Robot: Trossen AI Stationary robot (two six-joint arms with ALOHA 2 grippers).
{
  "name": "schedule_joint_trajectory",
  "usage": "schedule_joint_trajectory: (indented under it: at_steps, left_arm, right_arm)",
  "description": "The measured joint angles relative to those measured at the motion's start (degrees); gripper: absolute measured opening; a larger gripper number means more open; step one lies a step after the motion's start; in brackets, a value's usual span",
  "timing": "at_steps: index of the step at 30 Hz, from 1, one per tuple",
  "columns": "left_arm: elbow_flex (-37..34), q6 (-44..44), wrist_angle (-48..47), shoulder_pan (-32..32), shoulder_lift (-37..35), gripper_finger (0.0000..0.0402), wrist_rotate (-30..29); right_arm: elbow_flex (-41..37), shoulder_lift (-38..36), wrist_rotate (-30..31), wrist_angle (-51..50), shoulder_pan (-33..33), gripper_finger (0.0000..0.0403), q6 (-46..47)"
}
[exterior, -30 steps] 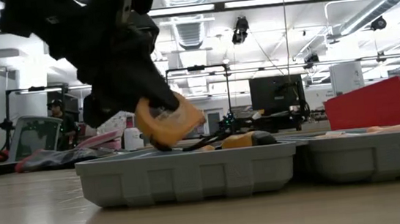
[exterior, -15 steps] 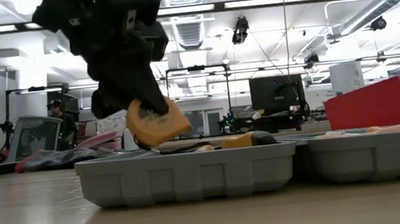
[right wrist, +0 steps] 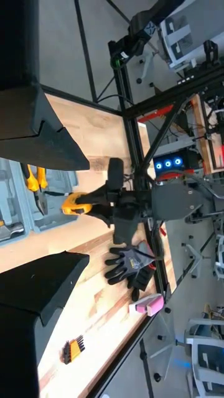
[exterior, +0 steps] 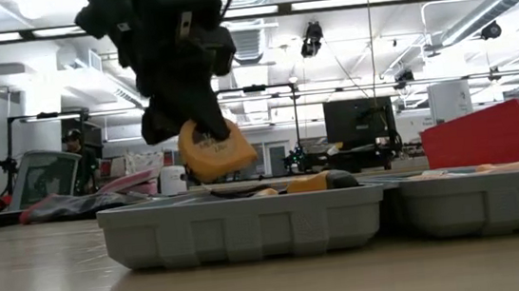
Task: Prefit tool cases
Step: Put the tape measure into the pre-fit tool case
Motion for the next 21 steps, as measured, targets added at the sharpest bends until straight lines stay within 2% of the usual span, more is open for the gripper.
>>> schedule_joint_trajectory:
  at_steps: [4, 11, 21]
  left_arm:
    - [0.6, 1.4, 1.1, 0.0, 2.1, 0.0076, 2.5]
    - [1.8, 5.4, 0.7, 0.5, 3.5, 0.0076, 2.6]
    - [1.7, 7.2, 0.4, 1.1, 3.5, 0.0076, -0.9]
  right_arm:
    - [0.0, 0.0, 0.0, 0.0, 0.0, 0.0201, 0.0]
    - [0.0, 0.0, 0.0, 0.0, 0.0, 0.0201, -0.3]
    - [0.0, 0.0, 0.0, 0.0, 0.0, 0.0201, -0.4]
